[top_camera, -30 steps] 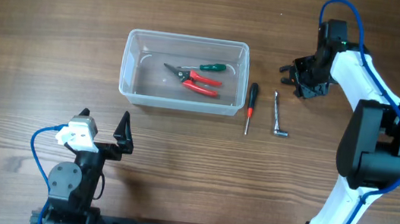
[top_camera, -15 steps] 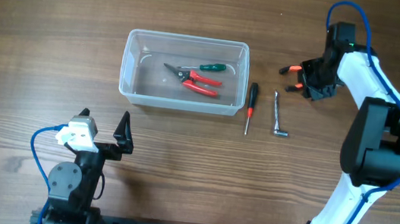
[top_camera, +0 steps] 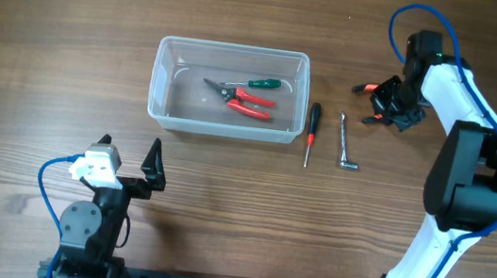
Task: Pack container
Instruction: 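Carry the pliers into the container and open the right gripper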
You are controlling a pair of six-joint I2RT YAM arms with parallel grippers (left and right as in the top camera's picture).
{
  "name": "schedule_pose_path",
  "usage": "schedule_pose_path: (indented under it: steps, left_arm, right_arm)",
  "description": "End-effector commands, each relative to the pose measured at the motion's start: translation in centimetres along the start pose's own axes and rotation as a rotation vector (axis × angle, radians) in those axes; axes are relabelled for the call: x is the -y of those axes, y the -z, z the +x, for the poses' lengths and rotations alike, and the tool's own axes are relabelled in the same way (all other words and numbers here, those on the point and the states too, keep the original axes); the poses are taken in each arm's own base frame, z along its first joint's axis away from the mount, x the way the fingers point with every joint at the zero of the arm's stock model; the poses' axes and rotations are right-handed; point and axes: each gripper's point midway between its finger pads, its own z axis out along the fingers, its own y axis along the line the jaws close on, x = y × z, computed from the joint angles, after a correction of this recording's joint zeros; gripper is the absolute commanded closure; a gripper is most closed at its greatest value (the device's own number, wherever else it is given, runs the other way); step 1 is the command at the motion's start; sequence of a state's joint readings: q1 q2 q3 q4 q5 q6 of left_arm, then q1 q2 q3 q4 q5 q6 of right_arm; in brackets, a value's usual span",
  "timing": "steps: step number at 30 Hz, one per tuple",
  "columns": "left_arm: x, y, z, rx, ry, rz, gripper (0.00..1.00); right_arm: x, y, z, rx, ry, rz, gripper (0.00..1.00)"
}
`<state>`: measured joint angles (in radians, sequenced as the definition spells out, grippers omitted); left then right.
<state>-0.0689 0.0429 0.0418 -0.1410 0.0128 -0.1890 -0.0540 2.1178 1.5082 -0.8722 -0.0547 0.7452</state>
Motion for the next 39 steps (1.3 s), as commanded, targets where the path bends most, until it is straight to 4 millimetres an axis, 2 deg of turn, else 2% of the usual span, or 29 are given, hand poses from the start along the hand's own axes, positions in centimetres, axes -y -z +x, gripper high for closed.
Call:
schedule_pose_path:
  steps: [1, 2, 4, 5, 6, 7, 9, 11, 13, 14, 16, 20, 23, 25, 30, 35, 36, 38, 39]
  left_arm:
    - [-0.2, 0.0, 0.1, 0.0, 0.01, -0.009, 0.0]
    - [-0.2, 0.0, 0.1, -0.001, 0.01, -0.009, 0.0]
    - [-0.2, 0.0, 0.1, 0.0, 0.01, -0.009, 0.0]
    - [-0.2, 0.0, 0.1, 0.0, 0.01, -0.009, 0.0]
    - [-0.2, 0.0, 0.1, 0.0, 0.01, -0.009, 0.0]
    - [-0.2, 0.0, 0.1, -0.001, 0.01, -0.009, 0.0]
    - [-0.2, 0.0, 0.1, -0.001, 0.01, -0.009, 0.0]
    - [-0.2, 0.0, 0.1, 0.0, 0.01, -0.009, 0.0]
    - [-0.2, 0.0, 0.1, 0.0, 0.01, -0.009, 0.0]
    - [-0.2, 0.0, 0.1, 0.0, 0.01, -0.009, 0.0]
    - [-0.2, 0.0, 0.1, 0.0, 0.01, -0.009, 0.0]
    - [-0.2, 0.0, 0.1, -0.001, 0.01, -0.009, 0.0]
    - [-0.2, 0.0, 0.1, 0.0, 0.01, -0.009, 0.0]
    - [-0.2, 0.0, 0.1, 0.0, 0.01, -0.009, 0.0]
    - [-0.2, 0.0, 0.1, 0.0, 0.01, -0.009, 0.0]
    - [-0.2, 0.0, 0.1, 0.0, 0.01, -0.009, 0.0]
    - [-0.2, 0.0, 0.1, -0.001, 0.01, -0.009, 0.0]
    - [-0.2, 0.0, 0.1, 0.0, 0.01, -0.009, 0.0]
    - [-0.2, 0.0, 0.1, 0.0, 0.01, -0.009, 0.0]
  right_arm:
    - [-4.2, 10.6, -2.7, 0.267, 0.233, -0.17, 0.96]
    - [-5.2, 12.7, -2.6, 0.312, 0.283, -0.208, 0.96]
    - [-8.2, 18.5, -1.2, 0.439, 0.467, -0.32, 0.96]
    - [-10.0, 21.9, 0.4, 0.518, 0.61, -0.379, 0.96]
    - [-12.3, 26.4, 3.7, 0.64, 0.821, -0.442, 0.96]
    - [-13.1, 27.8, 5.2, 0.679, 0.899, -0.463, 0.96]
    - [-15.0, 30.2, 9.5, 0.758, 1.11, -0.504, 0.96]
    - [-16.6, 30.7, 13.5, 0.801, 1.337, -0.509, 0.96]
    - [-17.7, 29.5, 16.8, 0.802, 1.549, -0.483, 0.96]
    - [-18.2, 28.1, 18.3, 0.785, 1.666, -0.457, 0.96]
    - [-18.8, 25.4, 19.9, 0.733, 1.795, -0.418, 0.95]
    - [-20.0, 19.4, 21.9, 0.615, 2.057, -0.385, 0.96]
    - [-20.8, 15.0, 22.0, 0.578, 2.271, -0.331, 0.96]
    - [-21.6, 12.7, 21.8, 0.578, 2.345, -0.307, 0.96]
    - [-23.6, 9.4, 21.7, 0.595, 2.351, -0.328, 0.96]
    - [-23.8, 7.0, 24.2, 0.519, 2.367, -0.379, 0.96]
    - [-23.9, 6.8, 24.8, 0.512, 2.364, -0.384, 0.93]
    - [-24.0, 6.4, 25.8, 0.502, 2.371, -0.386, 0.69]
    - [-24.0, 6.3, 26.3, 0.5, 2.379, -0.383, 0.67]
